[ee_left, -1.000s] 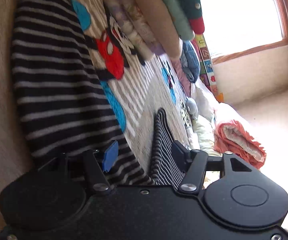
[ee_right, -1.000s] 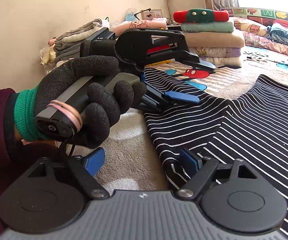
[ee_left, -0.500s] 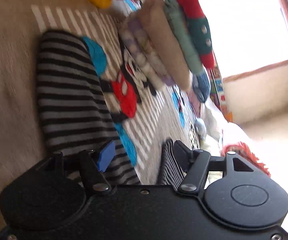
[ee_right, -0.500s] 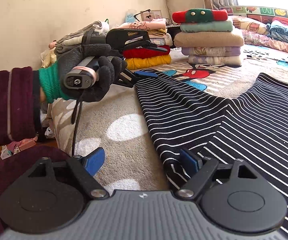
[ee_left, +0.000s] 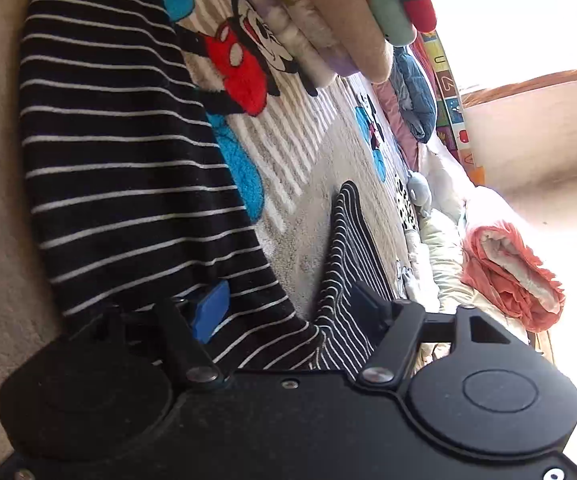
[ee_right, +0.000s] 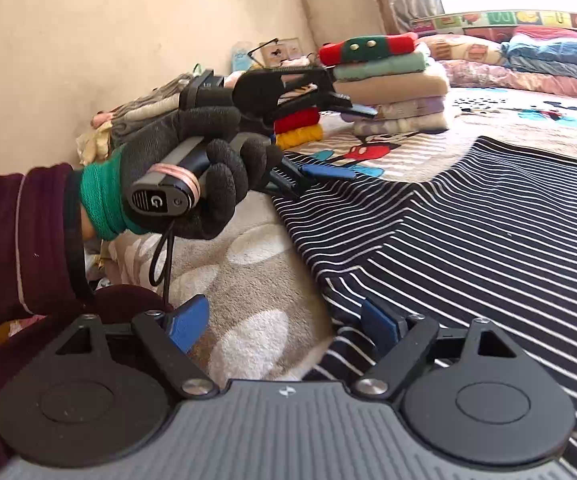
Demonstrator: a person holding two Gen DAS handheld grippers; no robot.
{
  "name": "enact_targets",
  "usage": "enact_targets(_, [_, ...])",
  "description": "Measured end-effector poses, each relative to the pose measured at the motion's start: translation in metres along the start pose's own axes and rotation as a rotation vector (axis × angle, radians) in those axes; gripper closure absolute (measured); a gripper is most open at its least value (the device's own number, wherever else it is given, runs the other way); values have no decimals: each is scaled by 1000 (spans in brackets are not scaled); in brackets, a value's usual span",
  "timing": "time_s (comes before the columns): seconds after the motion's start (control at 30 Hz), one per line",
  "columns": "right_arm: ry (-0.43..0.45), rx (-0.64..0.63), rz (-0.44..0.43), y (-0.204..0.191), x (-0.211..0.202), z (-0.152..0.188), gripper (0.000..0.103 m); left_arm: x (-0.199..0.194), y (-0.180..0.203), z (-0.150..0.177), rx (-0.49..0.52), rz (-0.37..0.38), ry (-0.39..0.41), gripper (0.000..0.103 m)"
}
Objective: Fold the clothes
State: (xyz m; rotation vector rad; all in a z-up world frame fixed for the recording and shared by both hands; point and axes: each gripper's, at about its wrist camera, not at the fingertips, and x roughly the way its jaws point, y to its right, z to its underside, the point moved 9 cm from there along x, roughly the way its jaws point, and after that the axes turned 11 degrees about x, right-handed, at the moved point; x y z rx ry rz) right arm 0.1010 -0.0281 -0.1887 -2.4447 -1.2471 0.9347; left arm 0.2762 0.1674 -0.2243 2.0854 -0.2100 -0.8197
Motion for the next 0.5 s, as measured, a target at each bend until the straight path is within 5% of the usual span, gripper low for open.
enact_targets(0.13, [117,119,70,23,-55,1,20,-2,31,20,-12,186,-8,33])
enact_targets(0.23, [209,229,138,48,-96,1,20,15,36,37,39,143,-36,31])
enact_targets(0.3, [271,308,195,70,-120,0,20,16,42,47,67,127,-41,42])
enact_targets(0.37, [348,399,244,94,-148,-1,20,8,55,55,88,135,-34,33])
enact_targets(0.5, [522,599,296,146,-208,4,20,-8,81,73,130,151,-21,32])
